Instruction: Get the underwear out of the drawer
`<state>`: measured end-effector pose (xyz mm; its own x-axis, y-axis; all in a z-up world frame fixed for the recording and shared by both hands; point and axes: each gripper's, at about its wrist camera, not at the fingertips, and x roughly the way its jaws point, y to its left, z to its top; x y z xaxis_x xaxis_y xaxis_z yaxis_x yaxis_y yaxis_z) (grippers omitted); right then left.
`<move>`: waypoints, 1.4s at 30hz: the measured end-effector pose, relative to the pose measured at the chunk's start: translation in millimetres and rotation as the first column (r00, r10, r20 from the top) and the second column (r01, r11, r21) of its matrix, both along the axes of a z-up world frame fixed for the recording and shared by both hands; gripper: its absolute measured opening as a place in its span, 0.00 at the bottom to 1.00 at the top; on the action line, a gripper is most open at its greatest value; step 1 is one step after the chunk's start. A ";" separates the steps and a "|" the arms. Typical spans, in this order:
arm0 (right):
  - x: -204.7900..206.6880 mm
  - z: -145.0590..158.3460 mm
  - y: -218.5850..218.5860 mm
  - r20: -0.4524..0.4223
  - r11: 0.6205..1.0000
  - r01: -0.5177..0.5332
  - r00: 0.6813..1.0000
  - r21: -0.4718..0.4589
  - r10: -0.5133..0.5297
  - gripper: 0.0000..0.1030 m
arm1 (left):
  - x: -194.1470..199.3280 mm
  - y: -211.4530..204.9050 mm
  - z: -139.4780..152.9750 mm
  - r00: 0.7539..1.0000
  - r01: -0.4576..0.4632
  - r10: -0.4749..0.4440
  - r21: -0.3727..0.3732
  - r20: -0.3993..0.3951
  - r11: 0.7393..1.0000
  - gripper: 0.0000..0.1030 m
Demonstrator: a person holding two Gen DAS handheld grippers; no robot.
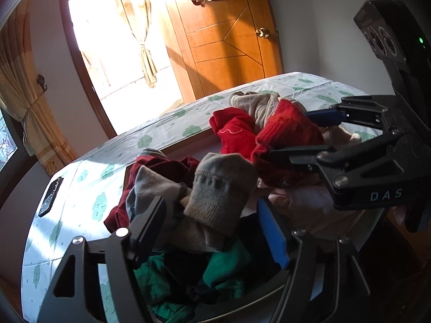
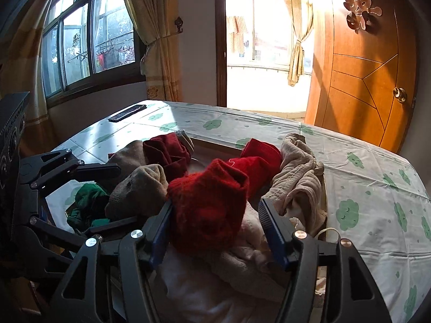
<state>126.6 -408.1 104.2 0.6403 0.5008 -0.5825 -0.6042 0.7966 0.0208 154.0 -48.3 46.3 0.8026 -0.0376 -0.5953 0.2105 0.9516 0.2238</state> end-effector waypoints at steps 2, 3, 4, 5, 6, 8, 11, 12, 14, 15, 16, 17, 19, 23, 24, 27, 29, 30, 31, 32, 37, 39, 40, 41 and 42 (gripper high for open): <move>-3.2 -2.3 -2.1 0.007 1.000 0.002 1.000 0.008 -0.002 0.64 | -4.4 1.0 1.7 1.000 0.000 0.000 -0.008 0.005 1.000 0.70; -4.4 -2.7 -3.8 0.007 1.000 0.003 1.000 0.014 -0.003 0.64 | -7.1 1.8 2.4 1.000 0.001 -0.001 -0.012 0.010 1.000 0.73; -5.5 -2.8 -5.2 0.006 1.000 0.006 1.000 0.021 -0.006 0.65 | -9.7 3.1 2.9 1.000 0.000 0.000 -0.017 0.013 1.000 0.74; -7.2 -2.8 -6.8 0.005 1.000 0.009 1.000 0.027 -0.009 0.65 | -13.0 4.2 3.2 1.000 -0.002 0.002 -0.023 0.014 1.000 0.77; -9.2 -2.2 -7.9 0.005 0.999 0.012 1.000 0.033 -0.012 0.66 | -17.0 5.9 3.5 1.000 -0.003 0.004 -0.031 0.018 1.000 0.80; -15.2 -0.1 -11.7 0.010 0.999 0.015 1.000 0.047 -0.016 0.66 | -24.8 8.3 4.0 1.000 0.001 0.001 -0.047 0.024 0.999 0.82; -26.8 4.7 -18.5 0.015 0.997 0.016 1.000 0.074 -0.017 0.68 | -38.8 10.8 4.8 0.999 0.004 -0.002 -0.065 0.032 0.998 0.83; -31.4 6.2 -21.1 0.017 0.996 0.015 1.000 0.083 -0.017 0.68 | -43.8 11.4 5.2 0.999 0.007 -0.005 -0.074 0.033 0.997 0.83; -41.5 8.9 -26.1 0.021 0.995 0.012 1.000 0.096 -0.014 0.69 | -53.7 13.8 6.0 0.999 0.004 -0.001 -0.091 0.039 0.996 0.85; -46.9 9.8 -28.7 0.023 0.995 0.012 1.000 0.101 -0.014 0.70 | -59.2 15.1 6.8 0.999 0.003 0.002 -0.100 0.045 0.995 0.86; -52.3 10.3 -31.2 0.025 0.994 0.013 1.000 0.105 -0.015 0.72 | -64.8 16.5 7.9 0.999 0.002 0.004 -0.112 0.052 0.994 0.87; -58.3 10.9 -33.9 0.029 0.994 0.015 0.999 0.109 -0.019 0.73 | -70.5 17.8 9.2 0.998 0.002 0.006 -0.122 0.060 0.993 0.88; -71.4 12.1 -39.2 0.037 0.992 0.019 0.999 0.122 -0.024 0.74 | -81.6 19.8 10.9 0.997 0.000 0.011 -0.141 0.076 0.990 0.90; -98.6 13.8 -48.1 0.062 0.990 0.013 0.998 0.142 -0.022 0.75 | -98.2 24.5 12.6 0.995 -0.005 0.023 -0.179 0.095 0.984 0.92; -104.1 13.5 -48.7 0.068 0.989 0.010 0.998 0.145 -0.020 0.75 | -101.4 25.5 12.2 0.995 -0.008 0.027 -0.188 0.097 0.982 0.92; -120.9 12.3 -51.8 0.093 0.989 0.010 0.995 0.148 -0.024 0.75 | -109.2 27.5 10.6 0.993 -0.020 0.042 -0.199 0.106 0.980 0.92; -129.1 11.1 -52.7 0.109 0.989 0.012 0.994 0.150 -0.029 0.76 | -113.7 28.7 9.3 0.993 -0.027 0.051 -0.208 0.110 0.978 0.92; -132.7 10.1 -52.5 0.114 0.988 0.013 0.993 0.152 -0.031 0.76 | -115.6 29.2 8.9 0.992 -0.029 0.054 -0.213 0.113 0.977 0.92; -135.5 8.9 -52.5 0.118 0.988 0.015 0.992 0.155 -0.033 0.76 | -117.1 29.6 8.4 0.992 -0.029 0.055 -0.219 0.113 0.975 0.92; -137.9 7.6 -52.5 0.120 0.987 0.016 0.992 0.157 -0.036 0.76 | -119.0 29.4 8.4 0.991 -0.032 0.059 -0.220 0.117 0.975 0.92; -144.3 2.2 -55.0 0.115 0.982 0.021 0.992 0.185 -0.043 0.76 | -126.3 28.2 10.0 0.988 -0.039 0.072 -0.224 0.139 0.974 0.93; -144.8 1.4 -54.4 0.113 0.981 0.021 0.993 0.191 -0.043 0.76 | -128.7 28.4 10.9 0.986 -0.043 0.078 -0.230 0.147 0.972 0.94; -145.0 1.3 -54.1 0.112 0.981 0.018 0.993 0.193 -0.040 0.76 | -129.5 28.2 11.2 0.985 -0.043 0.080 -0.230 0.152 0.972 0.95; -145.2 1.5 -53.5 0.114 0.981 0.016 0.993 0.193 -0.039 0.76 | -130.3 27.9 11.5 0.985 -0.044 0.081 -0.230 0.155 0.972 0.95; -146.3 1.5 -53.1 0.116 0.981 0.015 0.993 0.191 -0.038 0.76 | -131.0 27.6 11.8 0.984 -0.046 0.084 -0.229 0.158 0.972 0.95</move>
